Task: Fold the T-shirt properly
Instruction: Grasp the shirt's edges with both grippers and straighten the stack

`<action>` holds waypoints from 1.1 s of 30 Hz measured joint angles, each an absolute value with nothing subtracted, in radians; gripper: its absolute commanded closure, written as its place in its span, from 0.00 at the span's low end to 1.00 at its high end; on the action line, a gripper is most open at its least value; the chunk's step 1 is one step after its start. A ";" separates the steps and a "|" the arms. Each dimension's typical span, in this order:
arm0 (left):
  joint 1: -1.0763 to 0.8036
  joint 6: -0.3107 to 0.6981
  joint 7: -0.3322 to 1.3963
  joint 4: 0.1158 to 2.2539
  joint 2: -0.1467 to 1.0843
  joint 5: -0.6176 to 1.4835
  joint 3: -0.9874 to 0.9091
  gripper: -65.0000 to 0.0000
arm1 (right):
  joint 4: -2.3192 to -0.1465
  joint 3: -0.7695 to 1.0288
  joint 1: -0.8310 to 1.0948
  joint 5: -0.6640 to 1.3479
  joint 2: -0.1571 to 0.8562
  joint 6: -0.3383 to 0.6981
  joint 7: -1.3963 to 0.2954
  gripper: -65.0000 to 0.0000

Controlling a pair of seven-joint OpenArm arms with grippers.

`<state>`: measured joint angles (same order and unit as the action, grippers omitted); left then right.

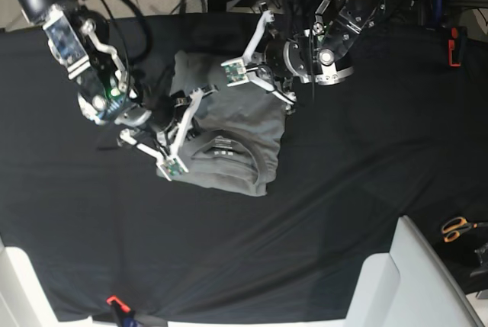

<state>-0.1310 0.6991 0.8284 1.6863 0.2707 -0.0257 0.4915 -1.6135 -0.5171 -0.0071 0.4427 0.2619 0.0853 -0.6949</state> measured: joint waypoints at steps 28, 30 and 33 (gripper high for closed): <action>-0.294 0.629 0.785 1.808 0.373 -0.023 0.490 1.00 | -1.161 -0.527 -0.217 0.439 0.260 0.136 -0.515 0.99; -0.297 0.629 0.786 1.808 0.374 -0.023 0.490 1.00 | -1.134 -0.527 -0.224 0.439 0.254 0.136 -0.515 0.99; -0.296 0.629 0.783 1.808 0.373 -0.023 0.490 1.00 | -1.078 -0.527 -0.253 0.441 0.239 0.141 -0.461 0.99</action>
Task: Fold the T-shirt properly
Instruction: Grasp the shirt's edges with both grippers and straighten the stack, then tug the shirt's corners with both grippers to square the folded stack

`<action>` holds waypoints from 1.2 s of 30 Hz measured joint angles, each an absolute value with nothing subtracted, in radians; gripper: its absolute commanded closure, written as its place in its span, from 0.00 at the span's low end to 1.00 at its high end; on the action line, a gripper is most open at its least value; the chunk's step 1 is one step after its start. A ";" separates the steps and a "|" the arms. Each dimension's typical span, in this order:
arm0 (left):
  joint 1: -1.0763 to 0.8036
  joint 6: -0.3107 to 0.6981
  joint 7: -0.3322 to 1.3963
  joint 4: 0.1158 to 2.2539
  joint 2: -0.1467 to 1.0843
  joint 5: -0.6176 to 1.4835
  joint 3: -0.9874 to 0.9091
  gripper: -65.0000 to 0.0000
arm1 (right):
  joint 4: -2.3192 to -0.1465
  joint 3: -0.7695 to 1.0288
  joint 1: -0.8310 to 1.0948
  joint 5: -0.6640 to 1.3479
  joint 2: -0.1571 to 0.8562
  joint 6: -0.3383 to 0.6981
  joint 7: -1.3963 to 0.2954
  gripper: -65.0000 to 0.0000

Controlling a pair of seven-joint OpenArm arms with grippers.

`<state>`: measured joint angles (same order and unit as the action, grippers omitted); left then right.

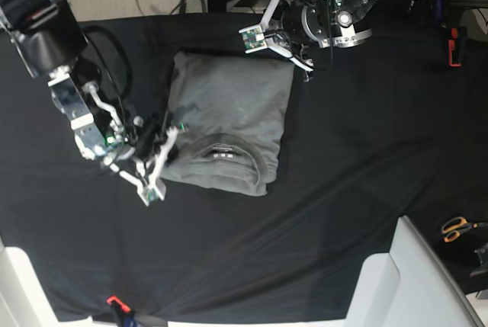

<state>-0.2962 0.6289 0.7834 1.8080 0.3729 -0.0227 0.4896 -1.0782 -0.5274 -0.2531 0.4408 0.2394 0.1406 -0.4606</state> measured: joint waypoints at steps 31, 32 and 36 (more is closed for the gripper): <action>-0.324 0.629 0.782 1.800 0.378 -0.026 0.488 1.00 | -1.182 -0.583 -0.287 0.430 0.024 0.215 -0.677 0.98; -0.330 0.629 0.781 1.800 0.377 -0.026 0.490 1.00 | -1.130 -0.585 -0.313 0.435 0.008 0.231 -0.682 0.98; -0.346 0.628 0.778 1.800 0.374 -0.023 0.490 1.00 | -0.953 -0.586 -0.390 0.438 -0.049 0.265 -0.628 0.98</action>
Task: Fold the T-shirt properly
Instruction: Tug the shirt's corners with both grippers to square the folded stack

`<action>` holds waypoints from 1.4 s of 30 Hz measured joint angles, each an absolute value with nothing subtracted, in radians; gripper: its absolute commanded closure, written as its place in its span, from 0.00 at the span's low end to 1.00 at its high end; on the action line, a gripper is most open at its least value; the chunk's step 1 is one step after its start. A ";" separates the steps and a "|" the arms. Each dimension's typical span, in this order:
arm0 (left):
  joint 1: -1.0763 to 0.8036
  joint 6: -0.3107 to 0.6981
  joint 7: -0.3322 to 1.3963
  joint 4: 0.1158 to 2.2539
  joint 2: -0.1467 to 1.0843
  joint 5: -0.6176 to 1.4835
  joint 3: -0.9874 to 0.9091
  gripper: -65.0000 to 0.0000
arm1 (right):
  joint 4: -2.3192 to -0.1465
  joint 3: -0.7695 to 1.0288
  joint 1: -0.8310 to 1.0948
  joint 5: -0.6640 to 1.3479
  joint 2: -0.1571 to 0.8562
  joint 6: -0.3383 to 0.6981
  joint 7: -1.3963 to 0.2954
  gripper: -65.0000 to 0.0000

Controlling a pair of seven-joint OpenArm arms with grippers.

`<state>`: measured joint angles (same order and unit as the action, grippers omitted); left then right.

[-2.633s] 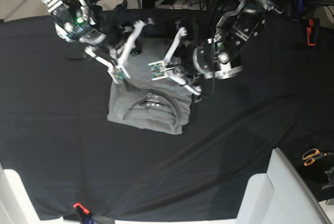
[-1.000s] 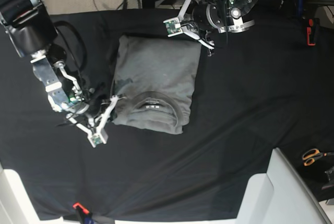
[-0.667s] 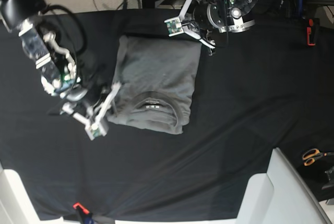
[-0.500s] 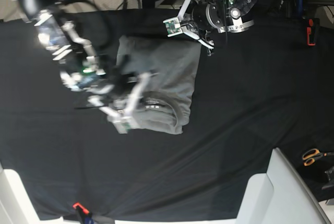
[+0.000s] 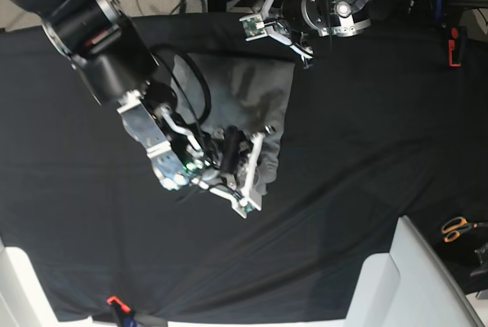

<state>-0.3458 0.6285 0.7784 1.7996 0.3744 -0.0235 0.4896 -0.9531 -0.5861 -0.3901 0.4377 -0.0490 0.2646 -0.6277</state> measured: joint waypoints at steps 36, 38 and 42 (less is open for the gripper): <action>-0.369 0.629 0.775 1.764 0.367 -0.025 0.382 1.00 | -0.566 -0.587 -0.503 0.439 -0.083 0.251 -0.058 0.98; -0.370 0.629 0.775 1.766 0.366 -0.023 0.383 1.00 | -0.577 -0.587 -0.500 0.439 -0.080 0.209 -0.034 0.98; -0.404 0.629 0.785 1.839 0.376 -0.027 0.373 1.00 | -0.823 -0.582 -0.439 0.438 -0.002 0.080 -0.231 0.99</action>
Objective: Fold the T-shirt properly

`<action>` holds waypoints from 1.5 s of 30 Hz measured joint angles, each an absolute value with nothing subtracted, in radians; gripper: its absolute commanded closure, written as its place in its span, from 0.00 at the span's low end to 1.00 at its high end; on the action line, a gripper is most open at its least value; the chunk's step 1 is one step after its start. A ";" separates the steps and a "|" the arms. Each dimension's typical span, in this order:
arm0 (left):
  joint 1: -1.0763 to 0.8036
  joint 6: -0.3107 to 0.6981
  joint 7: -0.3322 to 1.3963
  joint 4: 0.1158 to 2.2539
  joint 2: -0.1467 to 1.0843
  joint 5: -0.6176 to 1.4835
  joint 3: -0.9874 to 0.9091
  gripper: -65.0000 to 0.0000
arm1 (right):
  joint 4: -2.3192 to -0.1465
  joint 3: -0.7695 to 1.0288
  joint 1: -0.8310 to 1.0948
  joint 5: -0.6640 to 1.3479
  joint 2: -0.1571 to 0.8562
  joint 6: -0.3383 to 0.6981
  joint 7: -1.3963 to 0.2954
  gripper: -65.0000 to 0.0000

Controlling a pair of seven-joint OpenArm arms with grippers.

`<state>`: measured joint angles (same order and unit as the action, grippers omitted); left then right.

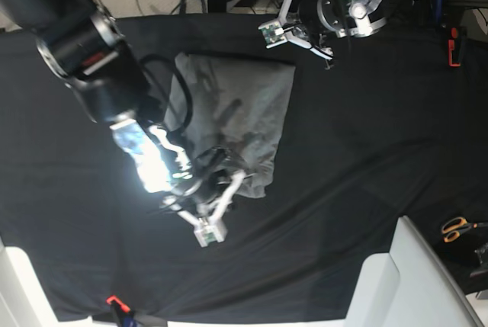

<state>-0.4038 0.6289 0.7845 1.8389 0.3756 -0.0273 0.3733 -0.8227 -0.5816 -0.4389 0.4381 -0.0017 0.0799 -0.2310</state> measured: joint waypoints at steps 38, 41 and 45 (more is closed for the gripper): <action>-0.170 0.610 0.459 1.441 0.340 0.001 0.328 1.00 | -1.367 -0.397 0.144 0.459 0.064 -0.043 -0.488 0.99; -0.196 0.630 0.518 1.529 0.344 -0.026 0.315 1.00 | -1.480 -0.397 0.192 0.433 0.080 -0.069 -0.517 0.99; -0.300 0.636 0.521 1.734 0.355 -0.024 0.165 1.00 | -1.711 -0.400 0.273 0.434 0.135 -0.070 -0.512 0.99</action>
